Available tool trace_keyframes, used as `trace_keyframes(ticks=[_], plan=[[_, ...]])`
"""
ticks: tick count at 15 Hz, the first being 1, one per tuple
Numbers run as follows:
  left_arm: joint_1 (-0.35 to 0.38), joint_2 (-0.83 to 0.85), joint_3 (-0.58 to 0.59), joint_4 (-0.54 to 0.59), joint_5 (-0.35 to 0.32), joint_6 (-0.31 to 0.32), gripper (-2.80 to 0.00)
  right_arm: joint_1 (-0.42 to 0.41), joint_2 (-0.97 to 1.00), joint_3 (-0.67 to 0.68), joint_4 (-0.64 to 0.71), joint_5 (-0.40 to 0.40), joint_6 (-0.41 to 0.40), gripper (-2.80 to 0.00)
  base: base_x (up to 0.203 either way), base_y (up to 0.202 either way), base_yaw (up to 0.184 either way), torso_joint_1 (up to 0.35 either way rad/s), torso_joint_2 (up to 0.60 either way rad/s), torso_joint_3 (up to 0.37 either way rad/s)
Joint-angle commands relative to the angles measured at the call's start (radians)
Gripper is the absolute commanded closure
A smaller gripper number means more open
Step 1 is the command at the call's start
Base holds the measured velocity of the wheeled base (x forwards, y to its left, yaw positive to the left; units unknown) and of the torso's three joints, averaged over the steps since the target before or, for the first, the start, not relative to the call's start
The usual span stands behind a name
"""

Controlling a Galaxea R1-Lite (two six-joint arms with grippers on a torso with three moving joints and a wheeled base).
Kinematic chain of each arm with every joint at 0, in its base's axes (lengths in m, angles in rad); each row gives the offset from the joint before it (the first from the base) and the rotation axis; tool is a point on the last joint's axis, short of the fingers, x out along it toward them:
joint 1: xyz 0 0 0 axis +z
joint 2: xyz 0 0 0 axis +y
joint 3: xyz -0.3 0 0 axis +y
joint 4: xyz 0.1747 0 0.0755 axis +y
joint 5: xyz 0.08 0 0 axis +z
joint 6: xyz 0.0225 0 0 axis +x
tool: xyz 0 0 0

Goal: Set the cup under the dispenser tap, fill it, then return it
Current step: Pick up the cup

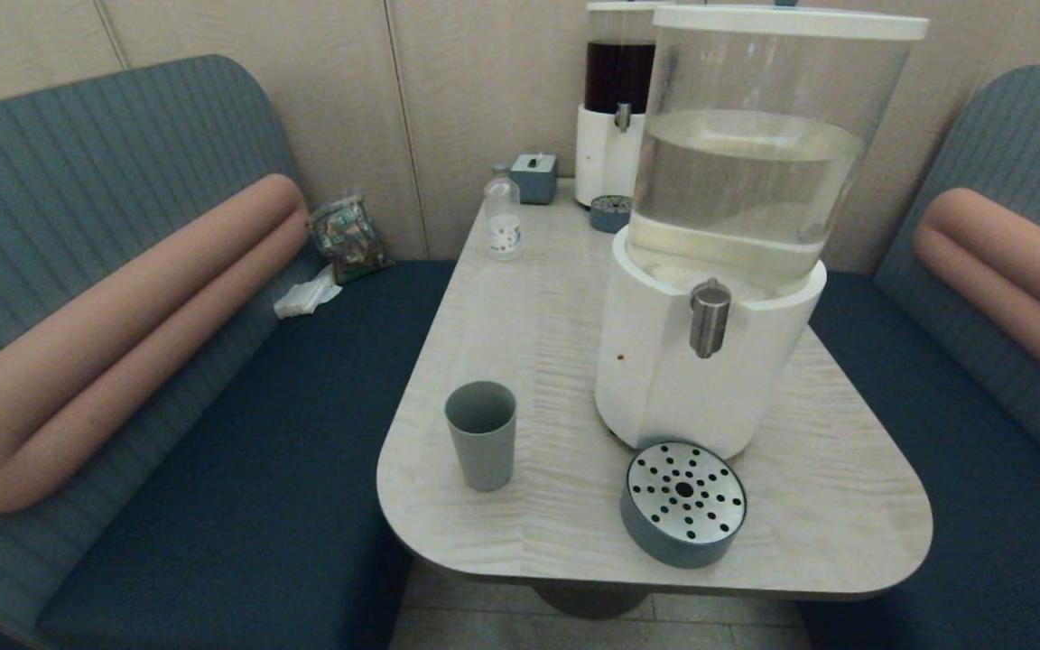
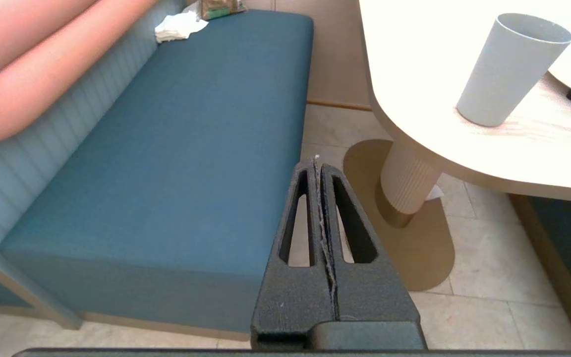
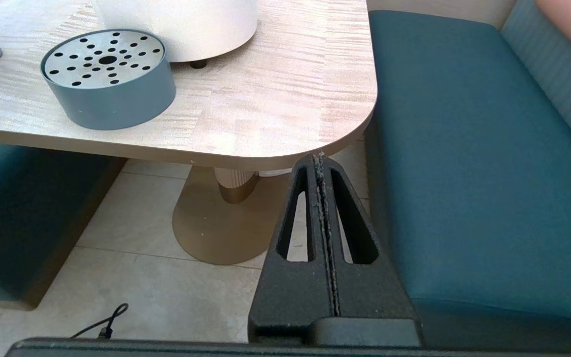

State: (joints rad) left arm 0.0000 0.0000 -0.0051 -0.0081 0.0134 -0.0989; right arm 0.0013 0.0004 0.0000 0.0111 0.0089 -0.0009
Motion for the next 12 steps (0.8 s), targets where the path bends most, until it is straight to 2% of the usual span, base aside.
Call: trace_keyframes(ticks=[1, 2, 4, 7, 9, 12], plan=[[0.0, -0.002, -0.004, 0.008, -0.003, 0.016, 0.0, -0.001, 0.0, 0.0, 0.0, 0.0, -0.001, 0.0, 0.0, 0.0, 0.0, 0.0, 0.0, 0.0], [0.0, -0.001, -0.004, 0.011, -0.003, 0.021, 0.0, -0.001, 0.0, 0.0, 0.0, 0.0, -0.001, 0.0, 0.0, 0.0, 0.0, 0.0, 0.0, 0.0], [0.0, 0.0, -0.019, 0.046, -0.023, 0.071, 0.0, 0.0, 0.0, 0.0, 0.0, 0.0, -0.001, 0.0, 0.0, 0.0, 0.0, 0.0, 0.0, 0.0], [0.0, 0.001, -0.055, 0.052, -0.037, 0.07, 0.0, 0.0, 0.0, 0.0, 0.0, 0.0, -0.001, 0.0, 0.0, 0.0, 0.0, 0.0, 0.0, 0.0], [0.0, 0.024, -0.173, 0.081, -0.055, 0.042, 0.0, 0.0, 0.0, 0.0, 0.0, 0.0, -0.001, 0.0, 0.0, 0.0, 0.0, 0.0, 0.0, 0.0], [-0.001, 0.187, -0.382, 0.119, -0.168, -0.02, 0.0, -0.001, 0.0, 0.0, 0.0, 0.0, -0.001, 0.0, 0.0, 0.0, 0.0, 0.0, 0.0, 0.0]])
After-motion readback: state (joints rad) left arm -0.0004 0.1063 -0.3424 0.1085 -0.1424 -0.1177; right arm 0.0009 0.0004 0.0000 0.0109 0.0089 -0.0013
